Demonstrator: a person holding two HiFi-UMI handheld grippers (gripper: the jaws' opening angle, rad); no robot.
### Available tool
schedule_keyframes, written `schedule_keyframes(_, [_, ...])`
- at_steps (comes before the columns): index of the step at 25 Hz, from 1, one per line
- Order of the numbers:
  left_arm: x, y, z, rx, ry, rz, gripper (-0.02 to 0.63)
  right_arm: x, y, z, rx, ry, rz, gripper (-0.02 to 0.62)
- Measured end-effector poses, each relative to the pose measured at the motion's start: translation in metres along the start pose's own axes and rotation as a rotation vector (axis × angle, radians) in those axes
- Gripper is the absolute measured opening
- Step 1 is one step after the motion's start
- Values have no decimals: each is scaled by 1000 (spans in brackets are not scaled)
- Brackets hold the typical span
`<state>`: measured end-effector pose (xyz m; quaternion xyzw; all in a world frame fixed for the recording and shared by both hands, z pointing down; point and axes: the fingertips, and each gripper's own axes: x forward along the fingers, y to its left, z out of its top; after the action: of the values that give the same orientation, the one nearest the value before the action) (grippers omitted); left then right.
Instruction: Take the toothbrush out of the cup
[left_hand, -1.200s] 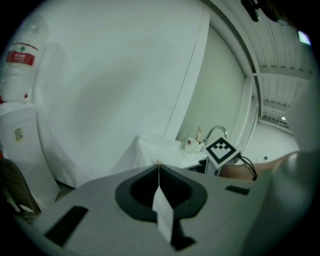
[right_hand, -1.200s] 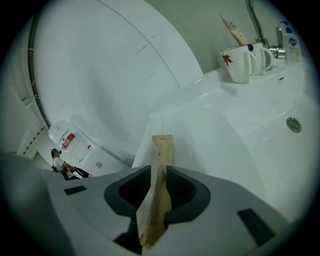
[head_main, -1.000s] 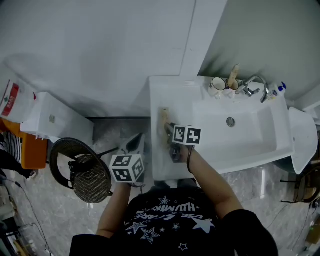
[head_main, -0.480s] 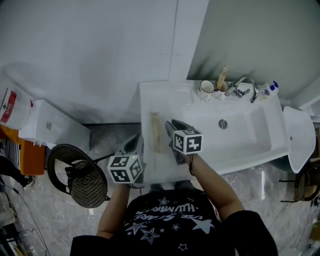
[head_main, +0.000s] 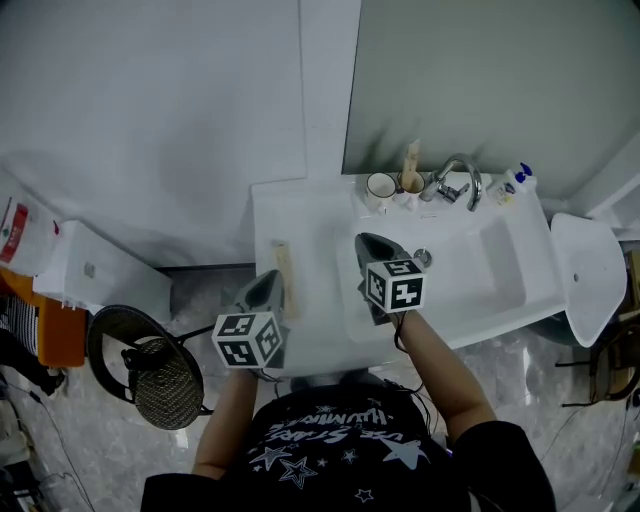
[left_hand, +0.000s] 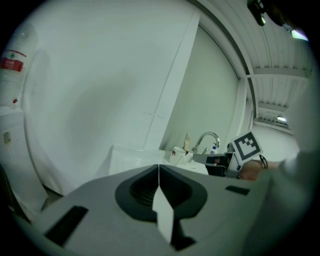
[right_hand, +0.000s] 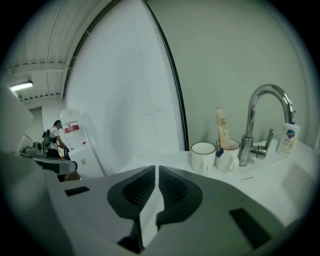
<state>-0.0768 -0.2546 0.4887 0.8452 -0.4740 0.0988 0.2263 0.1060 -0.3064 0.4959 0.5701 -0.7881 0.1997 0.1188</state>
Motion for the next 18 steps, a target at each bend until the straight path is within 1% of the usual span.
schedule_keyframes(5, [14, -21, 16, 13, -28, -3, 20, -16, -34, 22, -64, -53, -34, 15])
schedule_keyframes(7, [19, -29, 21, 16, -37, -1, 19, -21, -49, 30, -104, -72, -59, 15])
schedule_keyframes(9, [24, -36, 23, 23, -40, 3, 19, -25, -66, 37, -122, -87, -86, 15])
schedule_keyframes(14, [41, -47, 21, 23, -31, 22, 20, -24, -110, 46, -63, -97, -131, 15])
schedule_keyframes(18, [55, -54, 25, 22, -32, 33, 20, -14, -139, 56, -73, -105, -152, 17])
